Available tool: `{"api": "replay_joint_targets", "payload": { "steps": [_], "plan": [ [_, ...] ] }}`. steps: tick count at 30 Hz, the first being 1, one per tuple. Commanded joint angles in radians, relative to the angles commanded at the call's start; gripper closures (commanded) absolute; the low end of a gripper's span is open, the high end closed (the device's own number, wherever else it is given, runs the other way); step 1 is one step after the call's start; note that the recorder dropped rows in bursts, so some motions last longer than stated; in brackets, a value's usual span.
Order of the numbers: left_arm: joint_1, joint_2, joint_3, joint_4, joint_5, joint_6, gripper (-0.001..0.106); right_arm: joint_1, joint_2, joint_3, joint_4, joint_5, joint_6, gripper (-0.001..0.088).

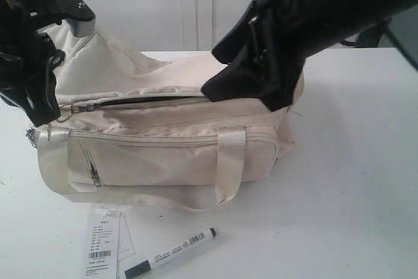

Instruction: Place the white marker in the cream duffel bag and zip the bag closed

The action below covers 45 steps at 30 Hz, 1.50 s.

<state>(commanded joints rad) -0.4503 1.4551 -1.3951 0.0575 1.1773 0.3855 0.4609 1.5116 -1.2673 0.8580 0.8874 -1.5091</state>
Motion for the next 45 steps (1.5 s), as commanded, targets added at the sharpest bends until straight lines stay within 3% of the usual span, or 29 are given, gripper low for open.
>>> {"api": "replay_joint_targets", "payload": {
  "steps": [11,20,23,28,36,45],
  "plan": [
    [0.000,0.000,0.000,0.000,0.002,0.000,0.105,0.186,0.144,0.000,0.000,-0.281,-0.178,0.0269],
    [0.000,0.000,0.000,-0.002,0.002,0.000,0.105,0.235,0.206,0.000,-0.002,-0.413,-0.199,0.0276],
    [0.000,0.000,0.000,-0.002,0.002,0.000,0.105,0.239,0.217,0.000,-0.004,-0.418,-0.199,0.0402],
    [0.000,0.000,0.000,-0.002,0.000,0.000,0.105,0.240,0.225,0.000,-0.009,-0.429,-0.199,0.0850],
    [0.000,-0.001,0.000,-0.002,-0.005,0.000,0.105,0.240,0.211,0.000,-0.044,-0.441,-0.188,0.0868],
    [0.000,-0.025,-0.002,-0.002,0.000,0.000,0.105,0.240,0.162,0.000,-0.069,-0.407,-0.049,0.0847]
  ]
}}
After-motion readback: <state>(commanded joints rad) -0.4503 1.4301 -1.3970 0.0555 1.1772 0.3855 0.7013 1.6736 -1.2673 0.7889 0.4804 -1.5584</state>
